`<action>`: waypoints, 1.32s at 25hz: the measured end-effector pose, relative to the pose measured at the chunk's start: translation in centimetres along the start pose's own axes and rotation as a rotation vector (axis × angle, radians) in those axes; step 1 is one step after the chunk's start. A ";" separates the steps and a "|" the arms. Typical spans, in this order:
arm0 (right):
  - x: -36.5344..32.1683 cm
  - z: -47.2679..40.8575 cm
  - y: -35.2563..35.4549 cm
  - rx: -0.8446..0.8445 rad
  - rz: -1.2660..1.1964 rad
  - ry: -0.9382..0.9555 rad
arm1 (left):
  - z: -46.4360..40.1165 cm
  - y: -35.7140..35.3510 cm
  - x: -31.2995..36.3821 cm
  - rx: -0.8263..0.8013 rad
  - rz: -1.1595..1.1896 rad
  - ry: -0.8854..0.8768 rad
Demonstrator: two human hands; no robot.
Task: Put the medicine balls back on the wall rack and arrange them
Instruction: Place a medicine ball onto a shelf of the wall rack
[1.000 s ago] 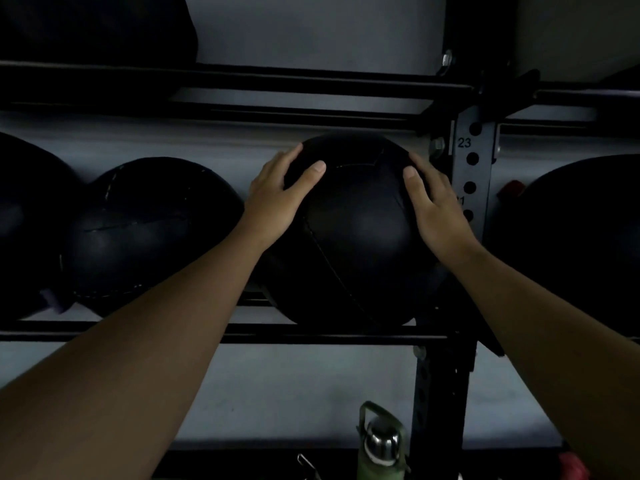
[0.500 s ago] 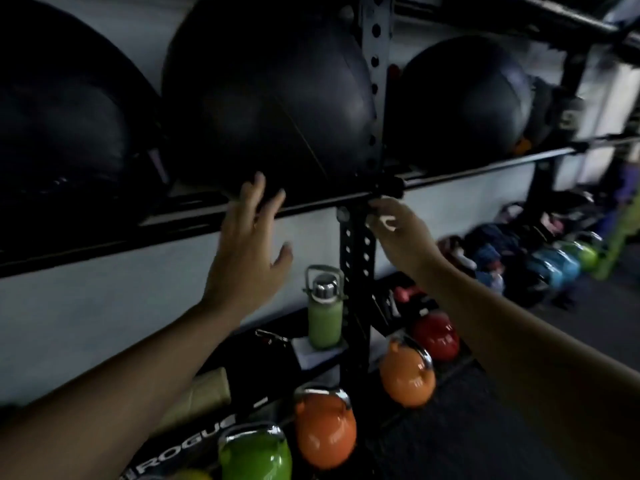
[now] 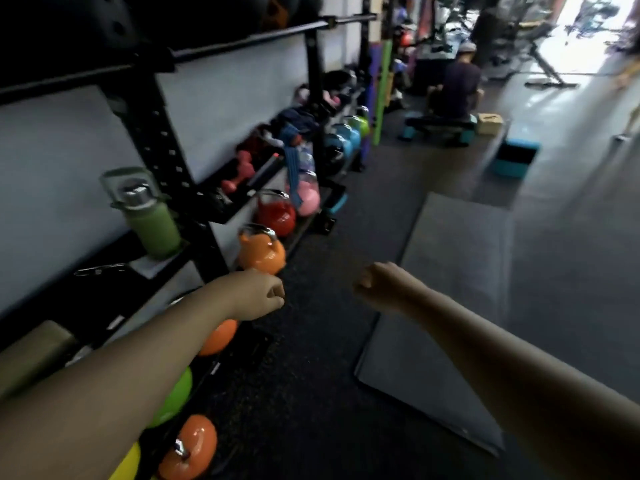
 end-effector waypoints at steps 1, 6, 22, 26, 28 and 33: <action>2.6 3.5 -1.9 -0.022 -0.029 -0.064 | -0.1 -2.7 3.0 -0.066 -0.034 -0.036; 13.5 21.9 -9.7 -0.100 -0.097 -0.365 | 2.0 -15.9 17.6 -0.301 -0.166 -0.236; 30.9 36.8 -33.6 -0.490 -0.463 -0.865 | -6.6 -47.8 27.7 -0.773 0.096 -0.084; 35.5 38.7 -45.6 -0.551 -0.597 -0.998 | -10.1 -59.4 24.2 -0.736 0.211 0.153; 37.8 39.9 -51.9 -0.579 -0.646 -1.067 | -11.5 -65.7 22.2 -0.714 0.274 0.281; 44.8 42.5 -68.8 -0.579 -0.849 -1.346 | -16.6 -82.3 19.0 -0.663 0.389 0.480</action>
Point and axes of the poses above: each hand's wrist, its own z-axis away from the middle knuckle, its own y-axis out of the back of the hand, x = y × z, the point moved 7 cm from there along -z, towards the middle knuckle, and after that the axes turned 14 degrees about z, right-handed, at the moved point
